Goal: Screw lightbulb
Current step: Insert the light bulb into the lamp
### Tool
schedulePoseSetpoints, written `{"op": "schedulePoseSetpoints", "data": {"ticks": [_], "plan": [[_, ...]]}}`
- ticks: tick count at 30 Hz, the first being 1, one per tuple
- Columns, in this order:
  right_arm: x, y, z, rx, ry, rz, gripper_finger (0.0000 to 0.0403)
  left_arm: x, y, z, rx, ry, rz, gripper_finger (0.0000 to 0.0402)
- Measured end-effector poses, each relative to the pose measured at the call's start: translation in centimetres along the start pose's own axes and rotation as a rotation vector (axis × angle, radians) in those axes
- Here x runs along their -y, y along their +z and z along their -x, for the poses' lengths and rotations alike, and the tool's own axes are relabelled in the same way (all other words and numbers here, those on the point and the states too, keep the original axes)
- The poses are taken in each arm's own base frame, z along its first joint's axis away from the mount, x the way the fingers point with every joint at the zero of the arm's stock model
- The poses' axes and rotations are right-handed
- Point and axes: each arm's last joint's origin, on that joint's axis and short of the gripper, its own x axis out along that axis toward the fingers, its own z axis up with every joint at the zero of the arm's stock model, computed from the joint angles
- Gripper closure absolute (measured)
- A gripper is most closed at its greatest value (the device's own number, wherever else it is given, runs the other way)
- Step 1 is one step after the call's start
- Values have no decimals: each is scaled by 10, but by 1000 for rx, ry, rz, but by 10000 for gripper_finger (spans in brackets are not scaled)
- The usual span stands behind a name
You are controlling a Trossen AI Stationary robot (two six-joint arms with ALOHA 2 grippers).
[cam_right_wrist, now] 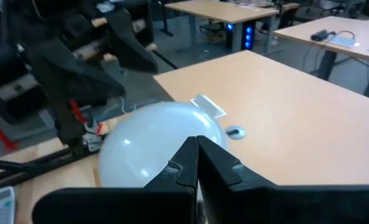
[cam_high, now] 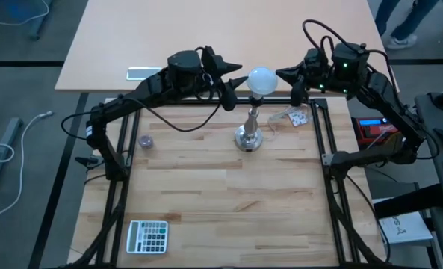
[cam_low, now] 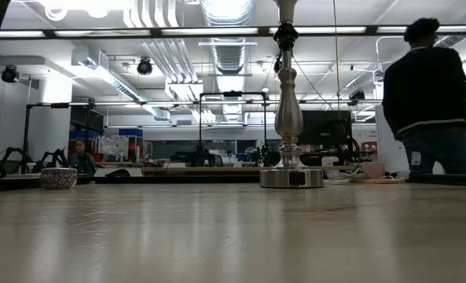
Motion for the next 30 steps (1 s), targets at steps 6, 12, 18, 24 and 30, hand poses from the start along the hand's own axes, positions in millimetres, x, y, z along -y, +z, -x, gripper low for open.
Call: {"op": "schedulePoseSetpoints", "data": {"ticks": [6, 12, 18, 24, 30], "plan": [[1, -5, -2, -48, -11, 10, 403, 3, -5, -3, -14, -78, -4, 223], [1, -5, -4, -56, 7, 0, 403, 5, -14, -11, -43, -83, 1, 223], [1, -5, -4, -60, 12, -10, 403, 5, -15, -13, -45, -78, 1, 223], [-1, -5, -3, -61, 55, -18, 403, 3, -16, -13, -48, -69, 2, 223], [-1, -5, -3, -59, 63, -19, 403, 0, -16, -13, -50, -52, 3, 223]]}}
